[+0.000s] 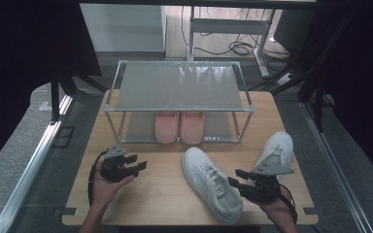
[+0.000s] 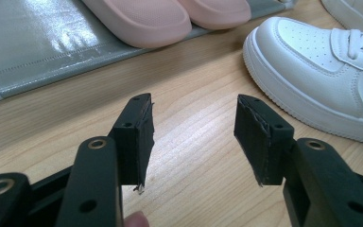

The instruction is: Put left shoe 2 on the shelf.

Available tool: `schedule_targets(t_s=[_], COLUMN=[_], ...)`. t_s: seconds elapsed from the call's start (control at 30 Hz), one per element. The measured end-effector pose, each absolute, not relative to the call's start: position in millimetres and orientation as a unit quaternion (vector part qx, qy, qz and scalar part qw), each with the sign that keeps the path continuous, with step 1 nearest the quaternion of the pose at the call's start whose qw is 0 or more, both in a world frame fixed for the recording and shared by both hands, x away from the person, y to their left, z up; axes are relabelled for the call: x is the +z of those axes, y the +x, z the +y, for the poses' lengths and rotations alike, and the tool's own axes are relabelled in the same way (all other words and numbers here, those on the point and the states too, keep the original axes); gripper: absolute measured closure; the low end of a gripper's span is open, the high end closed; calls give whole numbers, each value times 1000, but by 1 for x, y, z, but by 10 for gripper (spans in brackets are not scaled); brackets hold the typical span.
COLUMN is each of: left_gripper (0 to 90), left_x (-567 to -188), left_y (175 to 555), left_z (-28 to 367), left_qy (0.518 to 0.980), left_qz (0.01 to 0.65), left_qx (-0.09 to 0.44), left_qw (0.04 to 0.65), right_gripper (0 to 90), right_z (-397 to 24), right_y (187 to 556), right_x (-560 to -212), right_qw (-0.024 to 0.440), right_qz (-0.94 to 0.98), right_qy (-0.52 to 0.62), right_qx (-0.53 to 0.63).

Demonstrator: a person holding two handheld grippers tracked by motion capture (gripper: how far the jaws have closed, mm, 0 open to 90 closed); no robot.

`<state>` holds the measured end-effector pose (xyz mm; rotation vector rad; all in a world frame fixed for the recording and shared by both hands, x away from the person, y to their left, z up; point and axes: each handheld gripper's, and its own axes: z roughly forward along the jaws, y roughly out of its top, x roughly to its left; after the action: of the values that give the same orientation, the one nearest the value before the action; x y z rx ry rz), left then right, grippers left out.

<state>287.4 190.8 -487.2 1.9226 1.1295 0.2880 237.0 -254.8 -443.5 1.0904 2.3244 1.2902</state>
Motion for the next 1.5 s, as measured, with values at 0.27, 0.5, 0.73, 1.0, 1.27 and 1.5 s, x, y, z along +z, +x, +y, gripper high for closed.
schedule_targets(t_s=[0.27, 0.5, 0.73, 1.0, 1.27, 1.5], left_gripper=[482, 482, 481, 481, 481, 482], left_x=[-486, -488, -487, -487, -487, -487], left_y=[288, 289, 289, 288, 289, 289], left_z=[192, 189, 192, 191, 192, 192], left_qy=[768, 773, 769, 770, 769, 769], left_qz=[457, 452, 456, 455, 456, 457], left_qx=[117, 114, 115, 115, 115, 115], left_qw=[432, 429, 432, 432, 432, 432], right_gripper=[536, 548, 662, 798, 806, 808], right_z=[-247, -234, -217, -222, -228, -239], right_y=[236, 247, 260, 264, 263, 260], right_x=[-449, -464, -478, -483, -480, -471], right_qw=[116, 120, 131, 118, 103, 78], right_qz=[808, 814, 828, 808, 773, 732], right_qy=[365, 384, 396, 411, 424, 437], right_qx=[447, 418, 375, 404, 460, 517])
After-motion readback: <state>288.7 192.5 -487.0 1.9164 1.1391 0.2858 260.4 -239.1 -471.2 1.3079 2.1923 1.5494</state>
